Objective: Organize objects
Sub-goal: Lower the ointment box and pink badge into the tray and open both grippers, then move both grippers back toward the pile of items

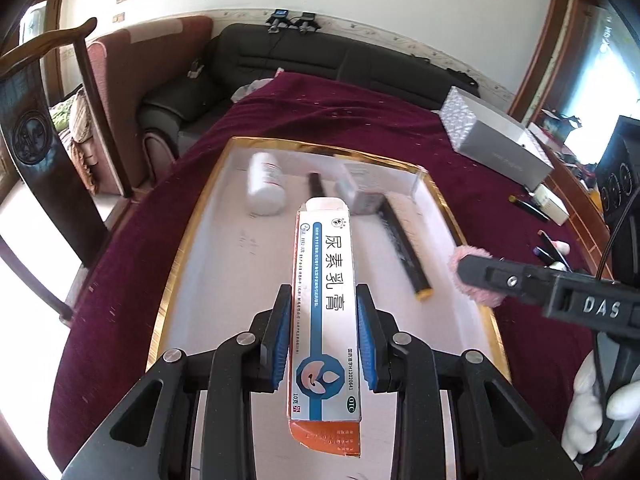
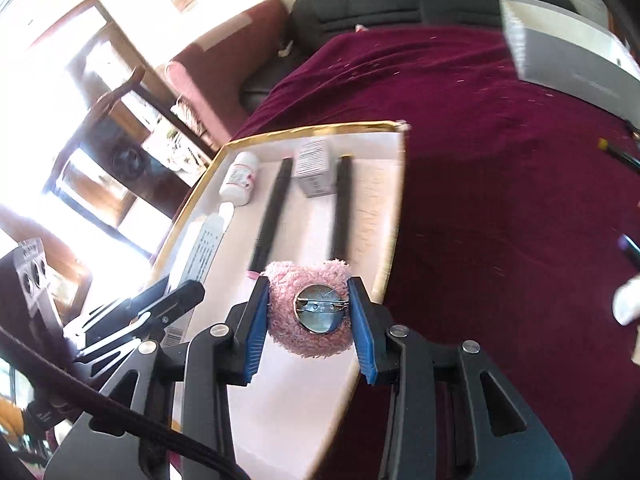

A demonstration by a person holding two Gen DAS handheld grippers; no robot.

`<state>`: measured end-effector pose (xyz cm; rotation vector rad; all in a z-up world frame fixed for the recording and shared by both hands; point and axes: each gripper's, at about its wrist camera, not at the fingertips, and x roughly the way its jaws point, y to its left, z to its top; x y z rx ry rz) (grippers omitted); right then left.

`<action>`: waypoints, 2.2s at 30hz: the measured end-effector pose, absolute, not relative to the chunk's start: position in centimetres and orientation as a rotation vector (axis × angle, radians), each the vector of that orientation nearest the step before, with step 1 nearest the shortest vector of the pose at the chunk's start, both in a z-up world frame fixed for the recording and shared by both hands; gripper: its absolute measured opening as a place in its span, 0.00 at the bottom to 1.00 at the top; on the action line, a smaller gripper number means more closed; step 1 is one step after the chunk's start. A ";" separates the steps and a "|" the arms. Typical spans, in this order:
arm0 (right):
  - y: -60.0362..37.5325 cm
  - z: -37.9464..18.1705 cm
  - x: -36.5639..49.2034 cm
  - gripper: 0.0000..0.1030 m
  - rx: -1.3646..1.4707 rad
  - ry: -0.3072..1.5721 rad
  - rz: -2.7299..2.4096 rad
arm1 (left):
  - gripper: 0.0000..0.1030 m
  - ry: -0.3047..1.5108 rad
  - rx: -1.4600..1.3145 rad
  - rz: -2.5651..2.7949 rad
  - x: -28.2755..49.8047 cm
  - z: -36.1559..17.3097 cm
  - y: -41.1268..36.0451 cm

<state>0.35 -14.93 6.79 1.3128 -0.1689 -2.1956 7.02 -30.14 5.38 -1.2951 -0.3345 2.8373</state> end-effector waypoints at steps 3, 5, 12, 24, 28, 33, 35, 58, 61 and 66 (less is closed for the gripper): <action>-16.7 6.1 -1.2 0.35 1.351 -0.193 -2.159 | 0.25 -0.331 -1.353 2.833 5.7 5.1 -31.2; -17.8 5.3 -2.5 0.35 1.384 -0.186 -2.151 | 0.25 -0.326 -1.404 2.819 4.7 4.6 -31.5; -19.9 3.8 -4.8 0.35 1.446 -0.142 -2.171 | 0.25 -0.314 -1.512 2.789 2.6 3.4 -31.6; -20.1 4.0 -5.3 0.43 1.433 -0.127 -2.192 | 0.36 -0.455 -1.554 2.772 2.3 2.9 -33.1; -18.8 5.1 -4.6 0.47 1.395 -0.141 -2.231 | 0.36 -0.550 -1.484 2.772 2.9 3.6 -33.8; -15.0 6.3 -3.5 0.50 1.357 -0.250 -2.278 | 0.39 -0.593 -1.347 2.829 4.8 5.8 -33.8; -13.6 6.6 -2.8 0.51 1.339 -0.288 -2.299 | 0.49 -0.570 -1.302 2.854 5.6 6.6 -33.2; 3.0 7.5 4.7 0.60 1.198 -0.547 -2.538 | 0.57 0.135 -1.080 2.921 9.6 12.3 -16.4; 4.8 7.6 5.1 0.61 1.190 -0.574 -2.552 | 0.57 0.165 -1.084 2.904 9.8 12.3 -15.1; 7.9 7.7 5.5 0.64 1.174 -0.642 -2.593 | 0.57 0.216 -1.089 2.867 9.9 12.1 -13.0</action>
